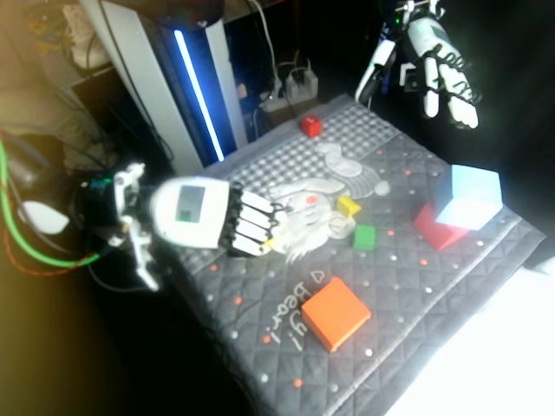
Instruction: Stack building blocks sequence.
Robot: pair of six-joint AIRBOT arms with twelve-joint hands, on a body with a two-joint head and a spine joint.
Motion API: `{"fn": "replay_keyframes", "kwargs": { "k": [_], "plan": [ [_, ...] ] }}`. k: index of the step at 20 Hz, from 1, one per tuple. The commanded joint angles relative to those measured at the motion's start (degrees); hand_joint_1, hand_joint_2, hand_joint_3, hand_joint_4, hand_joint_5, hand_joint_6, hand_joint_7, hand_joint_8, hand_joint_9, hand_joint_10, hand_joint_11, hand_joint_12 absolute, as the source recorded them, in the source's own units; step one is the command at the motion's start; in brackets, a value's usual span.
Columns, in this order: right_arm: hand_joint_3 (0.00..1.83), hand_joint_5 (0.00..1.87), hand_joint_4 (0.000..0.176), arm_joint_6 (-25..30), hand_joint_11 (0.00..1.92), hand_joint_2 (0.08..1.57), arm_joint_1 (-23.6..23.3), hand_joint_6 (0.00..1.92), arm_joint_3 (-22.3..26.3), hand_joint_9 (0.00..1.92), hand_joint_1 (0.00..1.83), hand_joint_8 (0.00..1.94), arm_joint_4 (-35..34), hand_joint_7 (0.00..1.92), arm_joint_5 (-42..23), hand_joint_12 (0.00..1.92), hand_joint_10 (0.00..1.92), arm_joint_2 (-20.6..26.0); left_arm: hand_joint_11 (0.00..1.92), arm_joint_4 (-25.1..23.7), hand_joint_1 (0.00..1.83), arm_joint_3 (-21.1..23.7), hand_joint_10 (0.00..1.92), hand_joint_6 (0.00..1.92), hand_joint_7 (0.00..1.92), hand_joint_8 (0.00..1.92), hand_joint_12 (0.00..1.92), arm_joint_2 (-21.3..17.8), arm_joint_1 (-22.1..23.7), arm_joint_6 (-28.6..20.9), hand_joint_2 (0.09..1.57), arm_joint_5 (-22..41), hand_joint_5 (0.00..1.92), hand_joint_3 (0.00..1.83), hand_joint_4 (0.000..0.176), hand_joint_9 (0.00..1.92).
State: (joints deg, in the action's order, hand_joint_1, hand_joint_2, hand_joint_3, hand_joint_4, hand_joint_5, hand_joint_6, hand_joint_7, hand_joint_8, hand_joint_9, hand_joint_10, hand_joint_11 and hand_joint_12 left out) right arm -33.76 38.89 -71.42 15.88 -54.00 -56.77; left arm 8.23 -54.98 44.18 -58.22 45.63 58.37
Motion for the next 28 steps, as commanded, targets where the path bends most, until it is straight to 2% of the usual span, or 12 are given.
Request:
{"fn": "replay_keyframes", "kwargs": {
  "k": [1, 5, 6, 7, 8, 11, 13, 16, 19, 22, 26, 28],
  "plan": [
    [0.0, 0.89, 0.0, -0.3, 0.76, 1.18, -1.8, 0.99, -1.0, 0.77, 1.22, 1.38, -2.9, 0.86, -7.2, 1.67, 1.47, 0.0, 0.03, 0.5, 0.68, -0.3, 0.0, 0.0, 0.0, 0.0, 0.05, 0.3, 0.3, -0.4, 0.92, 6.9, 0.14, 0.0, 0.16, 0.0],
    [0.0, 0.85, 0.0, -2.8, 0.85, 1.16, -6.0, 1.09, -6.1, 0.87, 1.22, 1.22, -8.6, 0.94, -5.9, 1.72, 1.52, -2.6, 0.0, 0.7, 0.7, -0.6, 0.0, 0.0, 0.0, 0.0, 0.09, 0.5, 0.5, -0.4, 0.92, 6.8, 0.13, 0.0, 0.164, 0.0],
    [0.0, 0.88, 0.0, -2.8, 0.89, 1.16, -8.8, 1.13, -8.5, 0.9, 1.16, 1.36, -9.1, 0.89, -3.5, 1.87, 1.68, -4.2, 0.0, 0.6, 0.71, -0.7, 0.0, 0.0, 0.0, 0.0, 0.12, 0.6, 0.5, -0.4, 0.91, 6.5, 0.13, 0.0, 0.163, 0.0],
    [0.0, 0.88, 0.0, -2.8, 0.89, 1.16, -10.2, 1.13, -9.5, 0.9, 1.16, 1.36, -9.1, 0.89, -2.0, 1.87, 1.68, -5.0, 0.0, 0.5, 0.71, -0.7, 0.0, 0.0, 0.0, 0.0, 0.12, 0.6, 0.5, -0.5, 0.91, 6.4, 0.13, 0.0, 0.163, 0.0],
    [0.0, 0.93, 0.0, -2.8, 0.85, 1.15, -11.8, 0.9, -11.0, 0.86, 1.23, 1.37, -9.1, 0.9, -0.3, 1.85, 1.67, -6.2, 0.0, 0.1, 0.71, -0.8, 0.0, 0.01, 0.0, 0.0, 0.13, 0.7, 0.5, -0.8, 0.91, 6.2, 0.14, 0.0, 0.163, 0.0],
    [0.0, 0.96, 0.0, -2.8, 0.86, 1.13, -14.4, 0.88, -14.1, 0.89, 1.24, 1.19, -9.4, 0.97, 2.6, 1.67, 1.41, -8.7, 0.0, -0.7, 0.71, -1.3, 0.0, 0.0, 0.0, 0.0, 0.18, 1.2, 0.9, -1.6, 0.91, 5.5, 0.15, 0.0, 0.164, 0.0],
    [0.0, 0.92, 0.0, -2.8, 1.03, 1.11, -16.2, 0.89, -16.3, 1.04, 1.27, 1.13, -9.5, 1.05, 4.9, 1.79, 1.52, -10.7, 0.0, -1.0, 0.67, -1.4, 0.0, 0.0, 0.0, 0.0, 0.16, 1.3, 1.1, -1.6, 0.91, 5.3, 0.14, 0.0, 0.17, 0.0],
    [0.0, 0.95, 0.0, -2.9, 1.14, 1.12, -16.9, 0.99, -18.5, 1.15, 1.19, 1.14, -9.5, 1.11, 7.5, 1.85, 1.57, -12.9, 0.0, -1.4, 0.68, -1.5, 0.0, 0.0, 0.0, 0.0, 0.16, 1.6, 1.4, -1.8, 0.91, 4.9, 0.14, 0.0, 0.163, 0.0],
    [0.0, 1.03, 0.0, -2.9, 0.96, 1.1, -16.9, 0.75, -20.1, 0.99, 1.27, 1.18, -9.5, 1.02, 10.1, 1.69, 1.49, -14.3, 0.0, -1.7, 0.71, -1.4, 0.0, 0.0, 0.0, 0.0, 0.08, 1.6, 1.4, -2.1, 0.93, 4.7, 0.14, 0.0, 0.164, 0.0],
    [0.0, 1.04, 0.0, -3.2, 1.0, 1.1, -16.9, 0.73, -20.3, 0.99, 1.26, 1.21, -9.5, 0.99, 10.9, 1.74, 1.53, -14.7, 0.0, -1.7, 0.72, -1.4, 0.0, 0.0, 0.0, 0.0, 0.05, 1.6, 1.4, -2.2, 0.92, 4.8, 0.15, 0.0, 0.169, 0.0],
    [0.0, 1.0, 0.0, -3.3, 0.98, 1.09, -16.9, 0.91, -20.3, 1.0, 1.25, 0.94, -9.5, 1.09, 11.4, 1.66, 1.39, -14.9, 0.0, -1.7, 0.74, -1.4, 0.0, 0.0, 0.0, 0.0, 0.03, 1.7, 1.4, -2.5, 0.92, 5.0, 0.15, 0.0, 0.16, 0.0],
    [0.0, 0.99, 0.0, -3.4, 0.95, 1.09, -16.8, 0.91, -20.3, 0.98, 1.24, 0.98, -9.5, 1.06, 11.5, 1.62, 1.35, -15.0, 0.0, -1.7, 0.74, -1.4, 0.0, 0.0, 0.0, 0.0, 0.01, 1.8, 1.4, -2.7, 0.92, 5.0, 0.15, 0.0, 0.164, 0.0]
  ]
}}
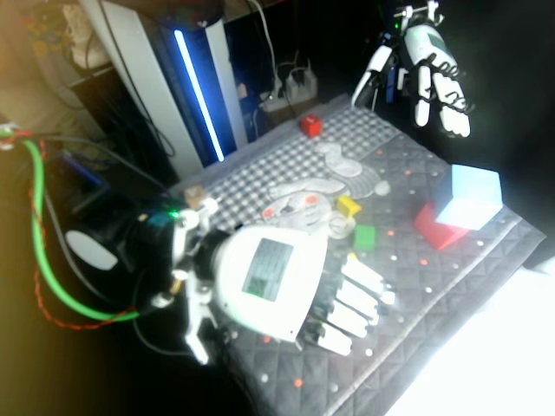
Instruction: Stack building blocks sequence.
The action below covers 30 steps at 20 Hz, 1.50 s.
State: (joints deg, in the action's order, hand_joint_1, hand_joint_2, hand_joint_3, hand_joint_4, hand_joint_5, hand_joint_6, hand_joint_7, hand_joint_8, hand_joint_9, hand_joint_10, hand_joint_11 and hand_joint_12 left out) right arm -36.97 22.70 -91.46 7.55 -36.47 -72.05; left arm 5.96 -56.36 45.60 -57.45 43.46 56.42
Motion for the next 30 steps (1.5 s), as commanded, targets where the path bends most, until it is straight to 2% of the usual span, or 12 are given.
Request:
{"fn": "replay_keyframes", "kwargs": {
  "k": [1, 2, 4, 6, 7, 8, 11, 13, 16, 22, 24, 30],
  "plan": [
    [0.0, 0.9, 0.0, -0.2, 0.96, 1.12, -0.5, 0.95, -0.3, 1.0, 1.25, 1.1, -1.1, 1.02, -5.9, 1.51, 1.2, 0.3, 0.0, 0.6, 0.74, -0.1, 0.0, 0.0, 0.0, 0.0, 0.0, 0.4, 0.7, -0.5, 0.93, 7.0, 0.14, 0.0, 0.161, 0.0],
    [0.0, 0.9, 0.0, -0.2, 0.96, 1.12, -0.5, 0.95, -0.3, 1.0, 1.25, 1.1, -1.1, 1.02, -5.9, 1.51, 1.2, 0.3, 0.0, 0.6, 0.74, -0.1, 0.0, 0.0, 0.0, 0.0, 0.0, 0.4, 0.7, -0.5, 0.93, 7.0, 0.14, 0.0, 0.161, 0.0],
    [0.0, 0.74, 0.0, -0.2, 0.94, 1.1, -0.4, 0.16, -0.3, 1.11, 1.36, 1.01, -1.1, 0.99, -5.9, 1.21, 0.78, 0.3, 0.0, 0.6, 0.73, -0.1, 0.0, 0.0, 0.0, 0.0, 0.0, 0.4, 0.7, -0.6, 0.92, 7.0, 0.14, 0.0, 0.154, 0.0],
    [0.0, 0.69, 0.0, -0.2, 0.94, 1.05, -0.4, 0.02, -0.2, 1.04, 1.49, 0.96, -1.1, 1.03, -5.9, 1.03, 0.92, 0.2, 0.0, 0.6, 0.71, -0.1, 0.0, 0.0, 0.0, 0.0, 0.0, 0.4, 0.7, -0.6, 0.92, 7.1, 0.14, 0.0, 0.15, 0.0],
    [0.0, 0.69, 0.0, -0.2, 0.94, 1.05, -0.3, 0.02, -0.2, 1.04, 1.49, 0.96, -1.1, 1.03, -5.9, 1.03, 0.92, 0.2, 0.0, 0.6, 0.71, -0.2, 0.0, 0.0, 0.0, 0.0, 0.0, 0.4, 0.7, -0.6, 0.92, 7.1, 0.14, 0.0, 0.15, 0.0],
    [0.0, 0.65, 0.0, -0.2, 0.99, 1.0, -0.2, 0.01, -0.1, 1.07, 1.58, 0.51, -1.1, 0.81, -5.9, 0.93, 0.88, 0.2, 0.0, 0.6, 0.71, -0.2, 0.0, 0.0, 0.0, 0.0, 0.0, 0.4, 0.7, -0.7, 0.92, 7.2, 0.13, 0.0, 0.159, 0.0],
    [0.0, 0.55, 0.0, -0.2, 1.12, 1.03, -0.2, 0.0, 0.1, 1.12, 1.27, 0.04, -1.1, 0.78, -6.0, 0.78, 0.21, 0.2, 0.0, 0.6, 0.69, -0.4, 0.0, 0.0, 0.0, 0.0, 0.0, 0.5, 0.7, -1.0, 0.93, 7.5, 0.12, 0.0, 0.17, 0.0],
    [0.0, 0.51, 0.003, -0.2, 1.07, 1.02, -0.2, 0.0, 0.5, 1.16, 1.26, 0.01, -1.2, 0.77, -6.1, 0.74, 0.14, 0.3, 0.0, 0.6, 0.71, -0.5, 0.0, 0.0, 0.0, 0.0, 0.0, 0.5, 0.7, -1.0, 0.94, 7.6, 0.12, 0.0, 0.168, 0.0],
    [0.0, 0.34, 0.024, -0.2, 0.6, 1.01, -0.2, 0.0, 1.4, 1.12, 1.22, 0.0, -1.2, 0.66, -7.0, 0.73, 0.04, 0.3, 0.04, 0.6, 0.77, -0.6, 0.0, 0.01, 0.0, 0.0, 0.02, 0.5, 0.7, -1.0, 0.92, 7.7, 0.14, 0.0, 0.174, 0.0],
    [0.0, 0.17, 0.112, -0.2, 0.49, 0.98, -0.2, 0.0, 3.6, 1.09, 1.23, 0.0, -1.2, 0.53, -10.1, 0.92, 0.01, 2.3, 0.0, 1.1, 0.7, -0.6, 0.0, 0.0, 0.0, 0.0, 0.0, 0.5, 0.6, -1.0, 0.92, 8.6, 0.11, 0.0, 0.176, 0.0],
    [0.0, 0.19, 0.097, -0.2, 0.34, 0.97, -0.2, 0.0, 3.2, 1.0, 1.21, 0.0, -1.2, 0.54, -10.0, 1.01, 0.0, 2.5, 0.0, 1.1, 0.73, -0.5, 0.0, 0.0, 0.0, 0.0, 0.0, 0.5, 0.6, -1.0, 0.94, 8.7, 0.11, 0.01, 0.176, 0.0],
    [0.0, 0.25, 0.058, -0.2, 0.72, 1.0, -0.2, 0.0, 2.7, 0.92, 1.14, 0.0, -1.6, 0.56, -10.0, 0.66, 0.0, 2.5, 0.0, 1.1, 0.72, -0.3, 0.0, 0.0, 0.0, 0.0, 0.0, 0.5, 0.5, -1.0, 0.96, 8.7, 0.11, 0.01, 0.147, 0.0]
  ]
}}
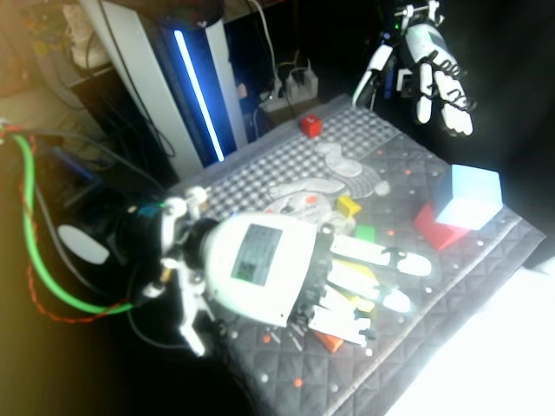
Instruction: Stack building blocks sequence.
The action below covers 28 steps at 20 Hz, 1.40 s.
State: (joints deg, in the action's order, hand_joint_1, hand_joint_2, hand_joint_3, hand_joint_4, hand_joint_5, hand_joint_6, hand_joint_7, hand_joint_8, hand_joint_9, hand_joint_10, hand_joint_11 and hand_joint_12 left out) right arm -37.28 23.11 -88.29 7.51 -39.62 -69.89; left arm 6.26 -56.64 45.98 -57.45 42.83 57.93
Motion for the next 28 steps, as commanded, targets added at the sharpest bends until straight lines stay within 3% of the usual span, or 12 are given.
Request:
{"fn": "replay_keyframes", "kwargs": {
  "k": [1, 3, 4, 5, 6, 8, 9, 10, 11, 15, 22, 28],
  "plan": [
    [0.0, 0.38, 0.024, 0.1, 0.7, 1.0, -0.6, 0.01, -0.9, 0.9, 1.15, 0.01, -1.9, 0.61, -6.7, 0.64, 0.0, 0.3, 0.0, 0.8, 0.72, -0.1, 0.0, 0.0, 0.0, 0.0, 0.0, 0.2, 0.5, -0.4, 0.95, 7.2, 0.12, 0.0, 0.155, 0.0],
    [0.0, 0.74, 0.0, 0.1, 0.76, 1.05, -0.6, 0.03, -1.9, 0.96, 1.17, 0.05, -2.0, 0.86, -5.4, 0.63, 0.02, 0.0, 0.0, 0.8, 0.71, 0.0, 0.0, 0.0, 0.0, 0.0, 0.0, 0.2, 0.5, -0.4, 0.93, 7.1, 0.12, 0.0, 0.165, 0.0],
    [0.0, 0.87, 0.0, 0.1, 0.81, 1.12, -0.6, 0.01, -2.3, 1.03, 1.31, 0.83, -2.0, 0.94, -4.9, 0.66, 0.03, 0.0, 0.0, 0.8, 0.7, 0.0, 0.0, 0.0, 0.0, 0.0, 0.0, 0.2, 0.5, -0.4, 0.94, 7.1, 0.11, 0.0, 0.163, 0.0],
    [0.0, 0.86, 0.0, 0.1, 0.85, 1.14, -0.6, 0.86, -2.5, 1.06, 1.23, 1.03, -2.1, 0.97, -4.6, 0.66, 0.03, 0.0, 0.0, 0.8, 0.7, 0.0, 0.0, 0.0, 0.0, 0.0, 0.0, 0.2, 0.5, -0.4, 0.93, 7.1, 0.11, 0.0, 0.159, 0.0],
    [0.0, 0.88, 0.021, 0.1, 0.9, 1.16, -0.6, 1.1, -2.6, 1.1, 1.2, 1.12, -2.3, 0.89, -4.4, 0.67, 0.03, 0.0, 0.0, 0.8, 0.71, 0.0, 0.0, 0.0, 0.0, 0.0, 0.0, 0.2, 0.5, -0.4, 0.94, 7.1, 0.11, 0.0, 0.167, 0.0],
    [0.0, 0.85, 0.035, 0.1, 0.92, 1.17, -0.5, 1.2, -2.8, 1.11, 1.19, 1.14, -2.7, 0.87, -4.0, 0.68, 0.03, 0.0, 0.0, 0.8, 0.71, 0.1, 0.0, 0.0, 0.0, 0.0, 0.0, 0.2, 0.3, -0.4, 0.94, 7.2, 0.11, 0.0, 0.166, 0.0],
    [0.02, 0.83, 0.0, 0.1, 0.92, 1.14, -0.4, 1.16, -2.9, 1.0, 1.32, 1.13, -2.8, 0.87, -3.7, 0.66, 0.9, -0.1, 0.0, 0.8, 0.72, 0.1, 0.0, 0.01, 0.0, 0.0, 0.0, 0.2, 0.3, -0.5, 0.93, 7.3, 0.12, 0.0, 0.159, 0.0],
    [0.01, 0.77, 0.0, 0.1, 0.9, 1.16, -0.4, 1.22, -3.0, 0.93, 1.34, 1.19, -2.8, 0.84, -3.6, 0.65, 1.14, -0.1, 0.0, 0.8, 0.73, 0.1, 0.0, 0.01, 0.0, 0.0, 0.0, 0.2, 0.3, -0.5, 0.93, 7.3, 0.12, 0.0, 0.159, 0.0],
    [0.0, 0.76, 0.0, 0.1, 0.85, 1.19, -0.4, 1.26, -3.0, 0.86, 1.21, 1.22, -2.8, 0.86, -3.6, 0.66, 0.65, -0.3, 0.0, 0.8, 0.71, 0.1, 0.0, 0.0, 0.0, 0.0, 0.0, 0.2, 0.3, -0.5, 0.94, 7.3, 0.11, 0.0, 0.154, 0.0],
    [0.0, 0.74, 0.0, 0.1, 0.85, 1.2, -0.4, 1.26, -3.0, 1.01, 1.18, 1.23, -2.8, 0.89, -3.6, 0.7, 0.15, -0.3, 0.0, 0.8, 0.7, 0.1, 0.0, 0.0, 0.0, 0.0, 0.0, 0.3, 0.3, -0.5, 0.94, 7.2, 0.11, 0.0, 0.156, 0.0],
    [0.0, 0.8, 0.0, 0.1, 0.76, 1.16, -0.8, 1.13, -1.7, 1.11, 1.22, 1.11, -2.8, 0.98, -6.2, 0.8, 0.04, -0.2, 0.0, 0.9, 0.73, 0.0, 0.0, 0.0, 0.0, 0.0, 0.0, 0.6, 0.3, -0.5, 0.95, 7.1, 0.11, 0.0, 0.156, 0.0],
    [0.0, 0.79, 0.0, 0.1, 0.85, 1.16, -0.9, 1.16, -1.3, 1.13, 1.21, 1.1, -2.8, 0.99, -7.0, 0.64, 0.03, -0.2, 0.01, 0.9, 0.73, 0.0, 0.0, 0.0, 0.0, 0.0, 0.01, 0.8, 0.3, -0.5, 0.95, 7.0, 0.11, 0.0, 0.161, 0.0]
  ]
}}
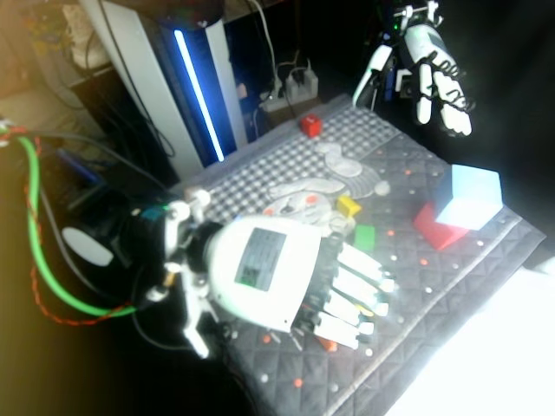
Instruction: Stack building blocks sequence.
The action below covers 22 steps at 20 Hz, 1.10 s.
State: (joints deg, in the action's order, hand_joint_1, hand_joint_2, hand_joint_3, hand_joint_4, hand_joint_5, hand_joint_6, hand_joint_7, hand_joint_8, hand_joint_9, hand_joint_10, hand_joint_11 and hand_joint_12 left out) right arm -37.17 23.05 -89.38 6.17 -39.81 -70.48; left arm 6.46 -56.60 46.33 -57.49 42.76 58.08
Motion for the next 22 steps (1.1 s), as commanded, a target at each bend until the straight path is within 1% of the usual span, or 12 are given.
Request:
{"fn": "replay_keyframes", "kwargs": {
  "k": [1, 4, 8, 9, 10, 11, 13, 14, 15, 16, 17, 22],
  "plan": [
    [0.0, 0.8, 0.0, 0.0, 0.84, 1.15, -0.9, 1.13, -0.2, 1.13, 1.22, 1.08, -1.4, 1.01, -6.8, 0.65, 0.02, 0.4, 0.01, 0.7, 0.72, -0.1, 0.0, 0.0, 0.0, 0.0, 0.01, 0.5, 0.3, -0.6, 0.95, 6.9, 0.12, 0.0, 0.149, 0.0],
    [0.0, 0.84, 0.0, 0.0, 0.81, 1.15, -0.9, 1.1, -0.2, 1.15, 1.21, 1.09, -1.5, 0.98, -6.8, 0.82, 0.02, 0.4, 0.01, 0.7, 0.72, -0.1, 0.0, 0.0, 0.0, 0.0, 0.01, 0.5, 0.2, -0.7, 0.95, 7.0, 0.11, 0.0, 0.161, 0.0],
    [0.0, 0.81, 0.0, 0.0, 0.76, 1.17, -0.6, 1.13, -0.2, 1.08, 1.19, 1.2, -1.5, 0.92, -6.5, 0.85, 0.0, 0.4, 0.0, 0.7, 0.72, -0.1, 0.0, 0.0, 0.0, 0.0, 0.0, 0.5, 0.2, -0.9, 0.95, 7.2, 0.12, 0.0, 0.151, 0.0],
    [0.0, 0.7, 0.028, 0.0, 0.28, 1.06, -0.4, 0.13, -0.2, 0.77, 1.06, 0.24, -1.5, 0.63, -6.3, 1.17, 0.01, 0.4, 0.0, 0.7, 0.71, -0.1, 0.0, 0.0, 0.0, 0.0, 0.0, 0.5, 0.2, -0.9, 0.95, 7.2, 0.11, 0.0, 0.153, 0.0],
    [0.0, 0.6, 0.049, 0.0, 0.09, 1.06, -0.2, 0.03, -0.3, 0.63, 1.01, 0.07, -1.5, 0.53, -6.2, 1.23, 0.0, 0.4, 0.0, 0.7, 0.7, -0.1, 0.0, 0.0, 0.0, 0.0, 0.0, 0.5, 0.2, -1.0, 0.95, 7.3, 0.11, 0.0, 0.154, 0.0],
    [0.0, 0.6, 0.049, 0.0, 0.09, 1.06, -0.1, 0.03, -0.3, 0.63, 1.01, 0.07, -1.5, 0.53, -6.1, 1.23, 0.0, 0.4, 0.0, 0.7, 0.7, -0.1, 0.0, 0.0, 0.0, 0.0, 0.0, 0.5, 0.2, -1.0, 0.95, 7.3, 0.11, 0.0, 0.154, 0.0],
    [0.0, 0.41, 0.092, 0.0, 0.0, 1.02, 0.0, 0.0, -0.3, 0.46, 0.92, 0.0, -1.5, 0.42, -5.8, 1.12, 0.0, 0.5, 0.0, 0.7, 0.71, -0.1, 0.0, 0.0, 0.0, 0.0, 0.0, 0.5, 0.2, -1.0, 0.96, 7.3, 0.11, 0.0, 0.15, 0.0],
    [0.0, 0.33, 0.1, 0.0, 0.0, 1.01, 0.1, 0.0, -0.3, 0.38, 0.9, 0.0, -1.5, 0.35, -5.7, 0.98, 0.0, 0.6, 0.0, 0.7, 0.72, -0.1, 0.0, 0.0, 0.0, 0.0, 0.0, 0.5, 0.2, -1.0, 0.96, 7.3, 0.11, 0.0, 0.153, 0.0],
    [0.0, 0.16, 0.138, 0.0, 0.0, 0.96, 0.2, 0.0, -0.3, 0.23, 0.84, 0.0, -1.5, 0.24, -5.6, 0.6, 0.0, 0.6, 0.0, 0.7, 0.73, -0.1, 0.0, 0.0, 0.0, 0.0, 0.0, 0.5, 0.2, -1.0, 0.95, 7.3, 0.11, 0.0, 0.154, 0.0],
    [0.0, 0.16, 0.138, 0.0, 0.0, 0.96, 0.2, 0.0, -0.3, 0.23, 0.84, 0.0, -1.5, 0.24, -5.6, 0.6, 0.0, 0.6, 0.0, 0.7, 0.73, -0.1, 0.0, 0.0, 0.0, 0.0, 0.0, 0.5, 0.2, -1.0, 0.95, 7.3, 0.11, 0.0, 0.154, 0.0],
    [0.0, 0.07, 0.172, 0.0, 0.0, 0.93, 0.2, 0.0, -0.2, 0.17, 0.82, 0.0, -1.5, 0.15, -5.6, 0.62, 0.0, 0.6, 0.0, 0.7, 0.71, -0.1, 0.0, 0.0, 0.0, 0.0, 0.0, 0.5, 0.2, -1.0, 0.95, 7.3, 0.11, 0.0, 0.158, 0.0],
    [0.0, 0.01, 0.176, 0.0, 0.0, 0.94, 0.5, 0.0, 1.0, 0.1, 0.78, 0.0, -1.5, 0.08, -7.4, 0.57, 0.0, 1.6, 0.0, 1.0, 0.73, -0.2, 0.0, 0.0, 0.0, 0.0, 0.0, 0.5, 0.1, -1.0, 0.96, 7.7, 0.11, 0.0, 0.159, 0.0]
  ]
}}
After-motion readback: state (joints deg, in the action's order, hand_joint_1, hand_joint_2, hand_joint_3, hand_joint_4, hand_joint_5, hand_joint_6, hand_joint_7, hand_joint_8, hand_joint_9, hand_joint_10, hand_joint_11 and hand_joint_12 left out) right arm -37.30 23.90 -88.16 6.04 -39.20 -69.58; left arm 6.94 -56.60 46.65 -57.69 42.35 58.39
